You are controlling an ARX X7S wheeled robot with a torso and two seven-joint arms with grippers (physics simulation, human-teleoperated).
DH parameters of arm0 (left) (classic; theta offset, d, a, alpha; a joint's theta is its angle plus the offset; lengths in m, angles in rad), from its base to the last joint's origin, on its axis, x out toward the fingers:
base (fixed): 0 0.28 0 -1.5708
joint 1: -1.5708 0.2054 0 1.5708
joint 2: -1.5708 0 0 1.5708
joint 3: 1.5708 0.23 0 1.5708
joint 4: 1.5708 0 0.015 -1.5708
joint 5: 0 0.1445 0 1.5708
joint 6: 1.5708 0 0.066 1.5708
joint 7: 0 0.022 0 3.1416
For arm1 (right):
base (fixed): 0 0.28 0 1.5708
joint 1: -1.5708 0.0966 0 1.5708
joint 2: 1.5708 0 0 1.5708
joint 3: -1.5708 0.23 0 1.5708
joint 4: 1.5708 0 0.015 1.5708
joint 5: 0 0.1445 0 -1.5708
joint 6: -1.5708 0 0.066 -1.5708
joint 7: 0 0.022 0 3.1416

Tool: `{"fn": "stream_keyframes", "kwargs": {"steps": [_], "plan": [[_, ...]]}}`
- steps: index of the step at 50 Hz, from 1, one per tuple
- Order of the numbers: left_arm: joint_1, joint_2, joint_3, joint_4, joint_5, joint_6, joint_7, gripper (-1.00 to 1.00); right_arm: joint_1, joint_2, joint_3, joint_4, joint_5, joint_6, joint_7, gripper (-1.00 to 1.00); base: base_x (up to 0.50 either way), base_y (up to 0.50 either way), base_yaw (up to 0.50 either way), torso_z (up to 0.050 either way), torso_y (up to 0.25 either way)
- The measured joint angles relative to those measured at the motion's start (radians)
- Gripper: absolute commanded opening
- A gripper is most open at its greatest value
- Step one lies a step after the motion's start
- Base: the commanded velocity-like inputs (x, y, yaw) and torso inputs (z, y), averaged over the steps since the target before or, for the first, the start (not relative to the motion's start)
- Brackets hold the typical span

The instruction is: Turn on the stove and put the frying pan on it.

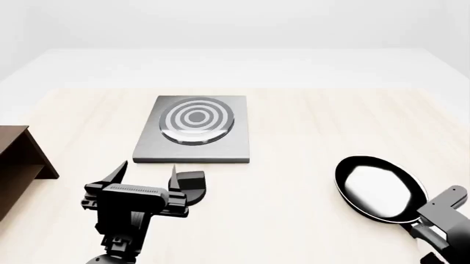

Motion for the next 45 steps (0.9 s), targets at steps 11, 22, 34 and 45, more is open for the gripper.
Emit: {"fn": "stream_keyframes", "kwargs": {"steps": [11,22,34,45], "plan": [[0.001,-0.004,0.007,0.002,0.000,0.000,-0.006,1.00,-0.005,0.003,0.039,0.064,0.028,-0.044,-0.069,-1.00,0.01,0.00,0.01,-0.009,0.000],[0.002,-0.008,0.009,0.005,-0.004,0.000,-0.011,1.00,-0.079,0.018,0.089,-0.004,0.066,-0.054,0.041,-1.00,0.01,0.00,0.01,-0.005,0.000],[0.006,-0.014,0.008,0.020,-0.014,-0.004,-0.016,1.00,-0.138,0.027,0.143,-0.122,0.107,-0.064,0.265,-1.00,0.00,0.00,0.00,0.000,0.000],[0.009,-0.020,0.006,0.031,-0.025,-0.008,-0.019,1.00,-0.087,0.059,0.155,-0.234,0.130,-0.005,0.312,-1.00,0.00,0.00,0.00,0.000,0.000]]}}
